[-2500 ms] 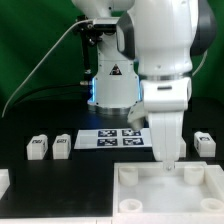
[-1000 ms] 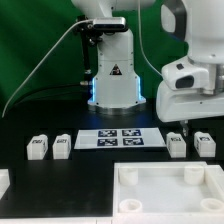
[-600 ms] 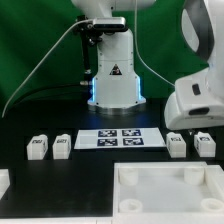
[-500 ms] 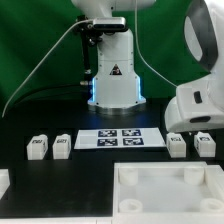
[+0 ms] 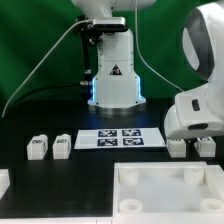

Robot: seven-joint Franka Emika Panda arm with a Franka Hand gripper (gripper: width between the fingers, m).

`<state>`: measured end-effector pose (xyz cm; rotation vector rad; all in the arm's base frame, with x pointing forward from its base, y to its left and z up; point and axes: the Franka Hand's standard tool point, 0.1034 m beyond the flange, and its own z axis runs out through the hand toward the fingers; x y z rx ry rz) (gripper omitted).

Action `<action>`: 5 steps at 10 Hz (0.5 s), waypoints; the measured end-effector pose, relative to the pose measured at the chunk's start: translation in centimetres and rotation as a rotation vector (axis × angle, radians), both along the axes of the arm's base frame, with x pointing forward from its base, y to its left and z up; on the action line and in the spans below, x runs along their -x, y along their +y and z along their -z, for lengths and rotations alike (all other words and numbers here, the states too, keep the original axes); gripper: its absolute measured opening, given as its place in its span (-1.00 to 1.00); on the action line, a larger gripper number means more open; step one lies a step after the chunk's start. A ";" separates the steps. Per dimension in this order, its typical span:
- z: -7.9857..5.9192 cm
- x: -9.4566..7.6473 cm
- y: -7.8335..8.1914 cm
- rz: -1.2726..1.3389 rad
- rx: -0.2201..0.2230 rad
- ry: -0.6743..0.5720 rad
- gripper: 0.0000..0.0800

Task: Assemble one leg

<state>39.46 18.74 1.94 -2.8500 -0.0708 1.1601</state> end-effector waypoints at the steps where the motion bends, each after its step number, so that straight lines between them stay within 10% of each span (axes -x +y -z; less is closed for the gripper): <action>1: 0.5 0.3 0.1 0.000 0.001 0.006 0.62; 5: 0.6 0.4 0.1 -0.001 0.002 0.009 0.32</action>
Offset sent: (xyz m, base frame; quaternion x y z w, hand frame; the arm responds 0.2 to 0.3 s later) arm 0.0000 0.0000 0.0000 0.0000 0.0000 0.0000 1.0000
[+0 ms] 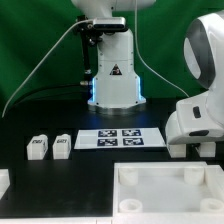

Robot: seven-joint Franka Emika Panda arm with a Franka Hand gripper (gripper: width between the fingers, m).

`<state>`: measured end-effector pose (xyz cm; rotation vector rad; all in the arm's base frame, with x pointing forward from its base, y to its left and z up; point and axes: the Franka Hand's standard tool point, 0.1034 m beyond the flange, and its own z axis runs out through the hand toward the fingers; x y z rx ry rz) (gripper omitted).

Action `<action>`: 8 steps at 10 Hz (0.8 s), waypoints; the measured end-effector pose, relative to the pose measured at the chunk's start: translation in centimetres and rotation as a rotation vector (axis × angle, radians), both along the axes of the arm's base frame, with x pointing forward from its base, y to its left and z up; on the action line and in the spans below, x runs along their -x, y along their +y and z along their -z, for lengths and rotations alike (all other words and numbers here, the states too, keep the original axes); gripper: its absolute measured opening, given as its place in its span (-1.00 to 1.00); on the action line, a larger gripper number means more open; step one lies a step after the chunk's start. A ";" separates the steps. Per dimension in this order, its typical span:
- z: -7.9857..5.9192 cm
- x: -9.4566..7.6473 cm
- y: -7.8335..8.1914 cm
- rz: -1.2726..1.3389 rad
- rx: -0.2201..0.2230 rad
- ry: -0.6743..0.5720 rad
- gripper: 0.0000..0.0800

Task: Assemble one leg

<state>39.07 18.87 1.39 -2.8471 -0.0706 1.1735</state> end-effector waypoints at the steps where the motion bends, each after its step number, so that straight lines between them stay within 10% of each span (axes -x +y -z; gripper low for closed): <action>1: 0.0 0.0 0.0 0.000 0.000 0.000 -0.02; 2: 0.0 0.0 0.0 0.000 0.000 0.000 -0.27; 8: 0.0 0.0 0.0 0.000 0.000 0.000 -0.27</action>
Offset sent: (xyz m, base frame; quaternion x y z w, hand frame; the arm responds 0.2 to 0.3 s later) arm 0.0000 0.0000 0.0000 0.0000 0.0000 0.0000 1.0000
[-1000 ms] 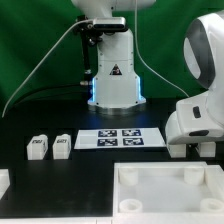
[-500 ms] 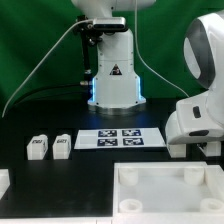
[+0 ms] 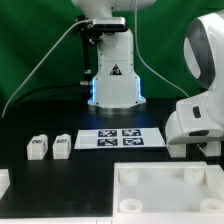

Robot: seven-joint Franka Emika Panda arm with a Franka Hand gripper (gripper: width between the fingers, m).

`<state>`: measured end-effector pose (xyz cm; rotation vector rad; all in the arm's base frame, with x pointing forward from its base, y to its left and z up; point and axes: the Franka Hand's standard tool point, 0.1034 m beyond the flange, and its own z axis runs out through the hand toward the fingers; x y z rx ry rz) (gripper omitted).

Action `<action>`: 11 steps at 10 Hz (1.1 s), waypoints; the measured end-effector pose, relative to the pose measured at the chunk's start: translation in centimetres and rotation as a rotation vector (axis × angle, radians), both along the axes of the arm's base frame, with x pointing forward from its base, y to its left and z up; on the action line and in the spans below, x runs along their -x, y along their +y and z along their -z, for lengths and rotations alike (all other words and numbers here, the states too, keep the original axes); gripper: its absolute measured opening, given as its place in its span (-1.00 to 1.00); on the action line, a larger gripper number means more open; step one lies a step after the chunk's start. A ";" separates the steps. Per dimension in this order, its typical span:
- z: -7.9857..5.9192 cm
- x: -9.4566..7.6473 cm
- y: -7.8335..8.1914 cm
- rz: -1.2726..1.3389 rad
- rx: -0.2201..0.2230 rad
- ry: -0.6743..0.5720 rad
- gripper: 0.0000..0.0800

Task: Assemble one leg

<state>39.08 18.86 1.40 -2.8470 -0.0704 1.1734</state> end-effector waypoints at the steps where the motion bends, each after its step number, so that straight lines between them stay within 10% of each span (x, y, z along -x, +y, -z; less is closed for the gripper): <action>1: 0.0 0.0 0.0 0.000 0.000 0.000 -0.27; 3: -0.1 -0.2 -0.1 0.002 -0.001 -0.004 -0.27; 6: -5.2 -5.4 -2.2 -0.025 -0.057 -0.044 -0.27; 9: -12.0 -10.0 -3.8 0.023 -0.061 -0.403 -0.27; 11: -12.8 -10.2 -4.6 0.046 -0.059 -0.541 -0.27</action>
Offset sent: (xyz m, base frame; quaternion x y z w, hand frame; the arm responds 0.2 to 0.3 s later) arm 0.0458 -0.0271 0.0427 -0.0367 0.1368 -0.0280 0.9895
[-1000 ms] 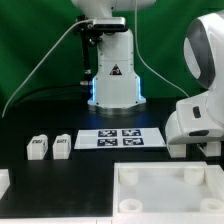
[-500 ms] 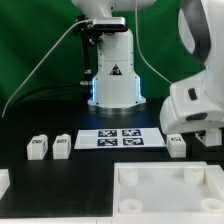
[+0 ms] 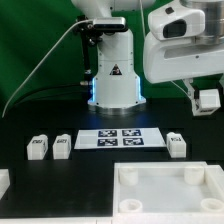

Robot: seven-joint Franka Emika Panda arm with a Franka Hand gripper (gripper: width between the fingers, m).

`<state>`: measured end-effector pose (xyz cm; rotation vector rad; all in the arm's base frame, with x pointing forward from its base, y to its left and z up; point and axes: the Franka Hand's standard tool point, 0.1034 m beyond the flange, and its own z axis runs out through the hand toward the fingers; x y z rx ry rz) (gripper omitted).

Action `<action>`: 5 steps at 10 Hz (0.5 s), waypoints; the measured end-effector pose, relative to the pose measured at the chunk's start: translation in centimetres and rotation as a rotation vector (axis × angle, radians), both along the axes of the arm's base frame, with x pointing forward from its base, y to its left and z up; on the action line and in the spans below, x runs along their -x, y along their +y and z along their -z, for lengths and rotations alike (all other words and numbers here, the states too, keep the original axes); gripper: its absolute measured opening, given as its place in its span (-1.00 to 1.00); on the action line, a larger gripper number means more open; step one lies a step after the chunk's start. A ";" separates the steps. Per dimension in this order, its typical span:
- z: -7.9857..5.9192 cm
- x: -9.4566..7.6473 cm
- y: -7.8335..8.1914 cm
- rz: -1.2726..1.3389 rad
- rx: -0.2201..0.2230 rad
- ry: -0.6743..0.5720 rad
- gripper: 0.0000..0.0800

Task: Assemble one leg

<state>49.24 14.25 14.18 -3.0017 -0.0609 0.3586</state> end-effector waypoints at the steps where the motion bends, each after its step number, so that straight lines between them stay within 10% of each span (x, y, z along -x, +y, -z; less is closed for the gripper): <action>1: 0.3 -0.6 0.3 0.007 -0.006 -0.109 -0.27; 3: -0.2 -1.1 -0.4 -0.026 -0.013 -0.270 -0.27; 5: -4.1 -7.1 -5.7 -0.060 0.001 -0.493 -0.27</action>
Offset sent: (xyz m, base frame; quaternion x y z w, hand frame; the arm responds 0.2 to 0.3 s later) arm 0.0894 -0.0887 0.0455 -0.0610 0.2215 -0.0895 0.9691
